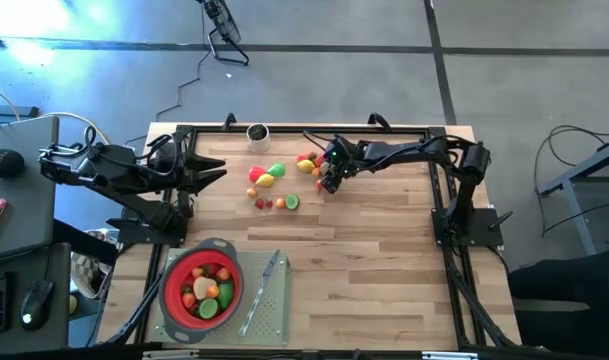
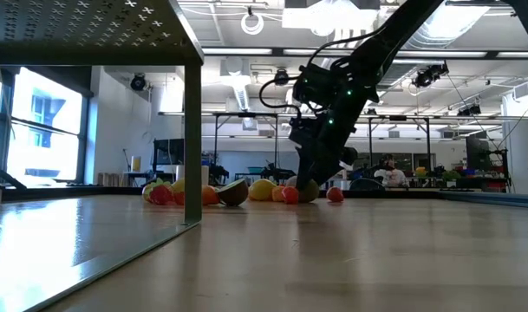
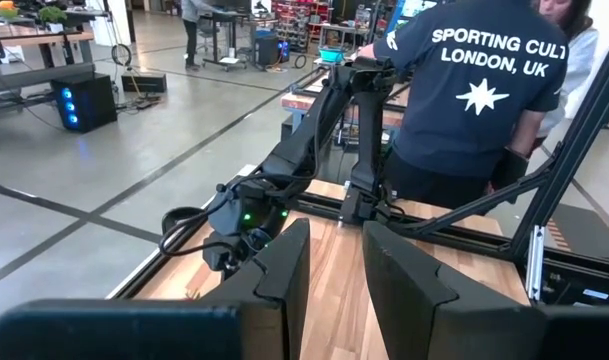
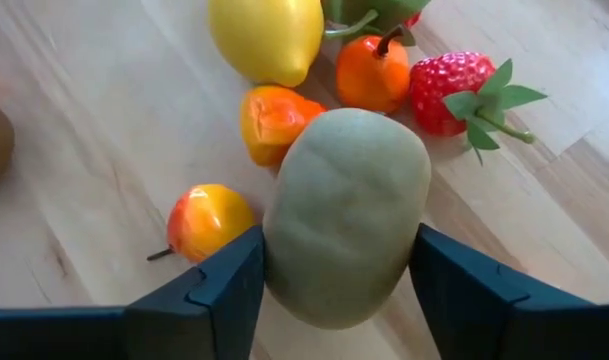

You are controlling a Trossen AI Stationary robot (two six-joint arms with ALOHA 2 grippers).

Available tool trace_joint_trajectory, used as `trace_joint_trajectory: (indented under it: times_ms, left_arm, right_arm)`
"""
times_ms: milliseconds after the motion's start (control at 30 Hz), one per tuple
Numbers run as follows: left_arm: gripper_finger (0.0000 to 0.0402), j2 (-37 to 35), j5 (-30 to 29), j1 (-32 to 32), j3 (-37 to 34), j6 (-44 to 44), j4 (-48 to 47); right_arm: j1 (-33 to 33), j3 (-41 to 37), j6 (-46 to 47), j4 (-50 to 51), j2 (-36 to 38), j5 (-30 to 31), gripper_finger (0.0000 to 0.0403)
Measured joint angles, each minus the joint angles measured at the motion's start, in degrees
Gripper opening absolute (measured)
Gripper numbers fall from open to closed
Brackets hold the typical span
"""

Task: Pick & Place Fruit
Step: Put the kiwi into the red strainer bowl on the shelf

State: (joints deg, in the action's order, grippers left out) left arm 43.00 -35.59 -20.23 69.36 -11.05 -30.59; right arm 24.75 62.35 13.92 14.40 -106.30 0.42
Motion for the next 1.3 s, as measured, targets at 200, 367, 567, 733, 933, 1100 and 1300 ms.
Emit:
trace_joint_trajectory:
  times_ms: [200,367,567,733,933,1100,1300]
  left_arm:
    - [0.0092,0.0,0.0,0.0,0.0,0.0,0.0]
    - [0.0092,0.0,0.0,0.0,0.0,0.1,0.0]
    - [0.0092,0.0,0.0,0.0,0.0,0.2,0.0]
    - [0.0092,0.0,0.0,0.0,0.0,0.2,0.0]
    - [0.0092,0.2,0.0,0.0,0.0,0.2,0.1]
    - [0.0092,0.5,-0.2,0.0,0.0,0.3,0.1]
    - [0.0092,0.8,-6.8,0.0,0.0,0.3,0.3]
  right_arm:
    - [-0.1,0.0,1.3,0.8,0.9,-3.0,0.0215]
    - [-0.8,0.0,1.2,1.8,4.5,-5.6,0.0214]
    - [-1.5,0.0,1.3,4.4,11.9,-7.0,0.0214]
    - [-2.7,0.0,1.3,4.2,19.5,-7.4,0.0214]
    - [-4.6,0.0,3.1,-0.5,28.0,-5.8,0.0214]
    - [-5.7,0.0,5.4,-7.1,33.1,-4.7,0.0214]
    - [-7.9,0.0,6.0,-14.7,34.9,-4.4,0.0213]
